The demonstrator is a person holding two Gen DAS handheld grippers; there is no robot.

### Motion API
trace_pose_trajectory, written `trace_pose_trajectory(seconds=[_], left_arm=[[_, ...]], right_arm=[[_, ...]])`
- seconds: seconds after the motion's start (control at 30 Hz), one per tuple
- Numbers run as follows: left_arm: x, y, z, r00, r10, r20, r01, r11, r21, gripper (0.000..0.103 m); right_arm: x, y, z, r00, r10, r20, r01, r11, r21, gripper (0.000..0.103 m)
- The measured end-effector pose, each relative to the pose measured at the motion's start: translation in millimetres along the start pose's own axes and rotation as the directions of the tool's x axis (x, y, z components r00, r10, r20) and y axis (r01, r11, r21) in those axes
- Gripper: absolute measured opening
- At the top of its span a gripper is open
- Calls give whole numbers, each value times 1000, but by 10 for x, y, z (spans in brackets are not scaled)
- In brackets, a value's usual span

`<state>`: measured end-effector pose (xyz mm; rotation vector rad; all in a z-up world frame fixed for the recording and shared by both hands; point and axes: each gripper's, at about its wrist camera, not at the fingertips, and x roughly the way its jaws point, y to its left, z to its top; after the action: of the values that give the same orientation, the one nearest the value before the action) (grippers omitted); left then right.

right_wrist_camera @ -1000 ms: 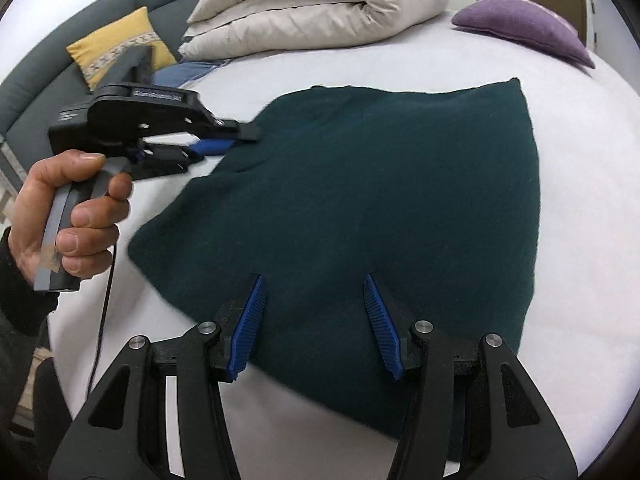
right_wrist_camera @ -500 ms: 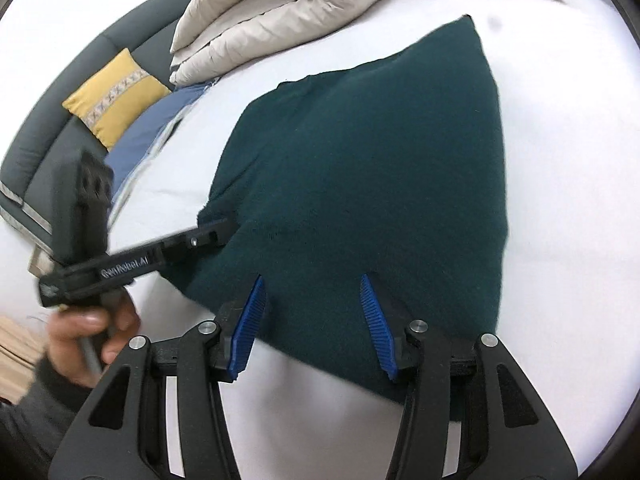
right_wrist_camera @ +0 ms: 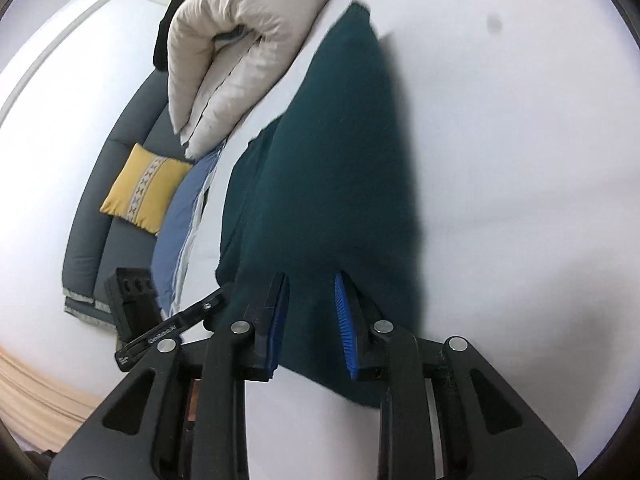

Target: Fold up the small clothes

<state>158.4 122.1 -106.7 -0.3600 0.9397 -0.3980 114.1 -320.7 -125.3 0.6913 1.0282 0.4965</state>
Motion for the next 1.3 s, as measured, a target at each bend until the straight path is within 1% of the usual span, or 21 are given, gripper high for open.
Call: trace_pose_trajectory(seconds=[0.03,0.1,0.13,0.17,0.23,0.27,0.3,0.37,0.47,0.57,0.67,0.7,0.83,0.87,0.9,0.97,1.03,1.1,1.17,1.27,1.3], left_arm=[[-112,-82,88,999,21,41,-21,1000,19,27],[-173,-269,265,995,36,88,-41,998,55,41],[-155,-362,354,995,27,96,-34,996,77,43],[-57,-465,474,996,19,87,-28,995,99,43],[191,-529,629,998,19,57,-25,994,109,43],[295,-522,662,999,28,41,-33,993,112,43],[473,-493,708,998,61,13,-62,991,119,43],[792,-354,742,994,102,-44,-98,992,77,41],[885,-168,713,996,75,-43,-73,996,59,31],[898,-81,715,999,37,-35,-35,998,45,31],[913,-25,725,999,11,-30,-10,1000,25,31],[903,-3,694,1000,2,-29,-2,1000,22,31],[916,78,673,999,-41,-22,41,999,4,30],[922,103,671,998,-56,-19,56,998,-5,30],[922,118,672,998,-66,-17,65,998,-9,30],[918,146,674,996,-88,-14,88,996,-19,30],[919,184,700,994,-109,-8,109,993,-36,30],[827,223,690,991,-132,7,132,988,-75,30],[629,239,648,993,-112,39,115,989,-97,34],[334,253,568,994,-64,93,73,992,-98,58],[264,282,545,994,-50,100,61,993,-105,70]], right_arm=[[-77,50,78,1000,3,28,-3,1000,2,28],[-101,130,232,998,25,61,-24,1000,-18,29],[-68,221,360,997,30,66,-28,999,-33,32],[-49,274,450,998,26,63,-24,999,-40,34],[145,357,626,998,47,38,-45,998,-38,47],[293,355,727,998,66,13,-65,998,-20,47],[425,294,810,999,51,3,-51,999,13,47],[535,105,911,999,48,4,-48,996,72,45],[550,-81,1023,991,122,50,-128,981,149,40],[443,-83,1120,991,102,92,-112,987,114,42],[505,31,1290,986,140,88,-149,983,106,44],[570,91,1357,988,137,76,-143,985,93,44],[821,64,1531,1000,15,20,-15,999,41,45],[845,-44,1570,999,-27,40,25,998,51,44],[830,-167,1598,998,-32,59,27,996,90,42],[705,-436,1644,993,21,116,-43,980,196,39],[457,-547,1597,981,-77,179,34,973,229,45],[303,-587,1511,978,-112,178,69,970,233,48],[109,-514,1356,981,-79,176,45,981,189,48],[-75,-368,1157,986,-50,157,30,992,124,48],[-94,-321,1087,990,-37,136,22,994,107,50]])
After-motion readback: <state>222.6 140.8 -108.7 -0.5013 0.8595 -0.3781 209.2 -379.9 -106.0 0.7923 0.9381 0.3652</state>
